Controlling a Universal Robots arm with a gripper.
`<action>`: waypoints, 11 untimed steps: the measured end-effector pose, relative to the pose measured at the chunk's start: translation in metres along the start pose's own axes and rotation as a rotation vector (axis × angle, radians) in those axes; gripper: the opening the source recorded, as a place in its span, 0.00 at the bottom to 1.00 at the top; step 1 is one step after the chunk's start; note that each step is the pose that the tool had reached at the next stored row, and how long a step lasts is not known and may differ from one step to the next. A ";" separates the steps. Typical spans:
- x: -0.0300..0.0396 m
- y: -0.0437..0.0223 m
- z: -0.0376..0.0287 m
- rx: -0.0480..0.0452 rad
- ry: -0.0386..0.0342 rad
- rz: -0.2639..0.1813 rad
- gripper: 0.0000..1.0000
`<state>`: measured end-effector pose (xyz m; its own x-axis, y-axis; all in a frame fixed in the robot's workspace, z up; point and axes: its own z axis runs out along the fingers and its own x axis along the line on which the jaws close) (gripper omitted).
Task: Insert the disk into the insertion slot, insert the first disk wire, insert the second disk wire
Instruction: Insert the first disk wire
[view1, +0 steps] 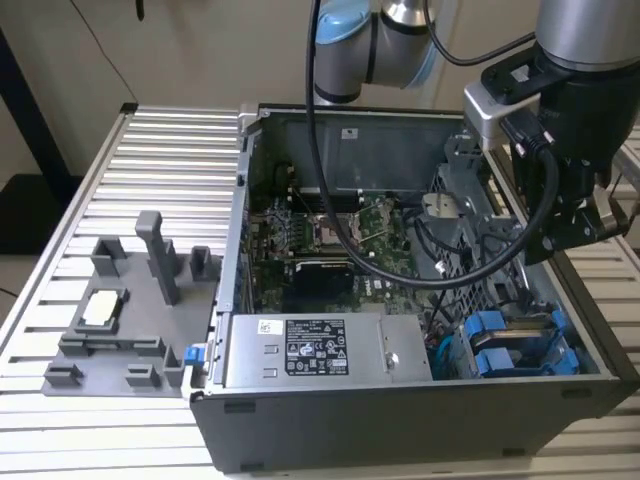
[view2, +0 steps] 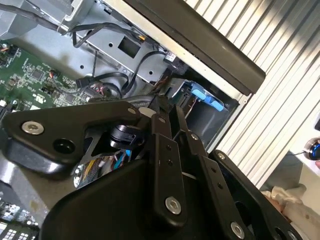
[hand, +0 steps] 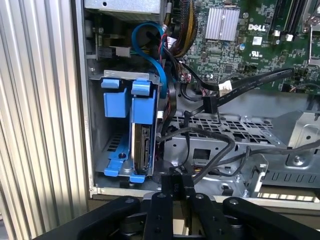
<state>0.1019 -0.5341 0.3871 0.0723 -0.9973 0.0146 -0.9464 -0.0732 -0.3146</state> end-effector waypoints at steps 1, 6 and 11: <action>0.0000 0.0000 0.0000 0.0000 0.0003 0.000 0.19; 0.0000 0.0000 0.0000 -0.0002 0.0015 0.000 0.19; 0.0024 -0.0072 0.0034 -0.0328 -0.0008 0.000 0.19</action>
<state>0.1100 -0.5360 0.3862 0.0728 -0.9973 0.0139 -0.9562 -0.0737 -0.2834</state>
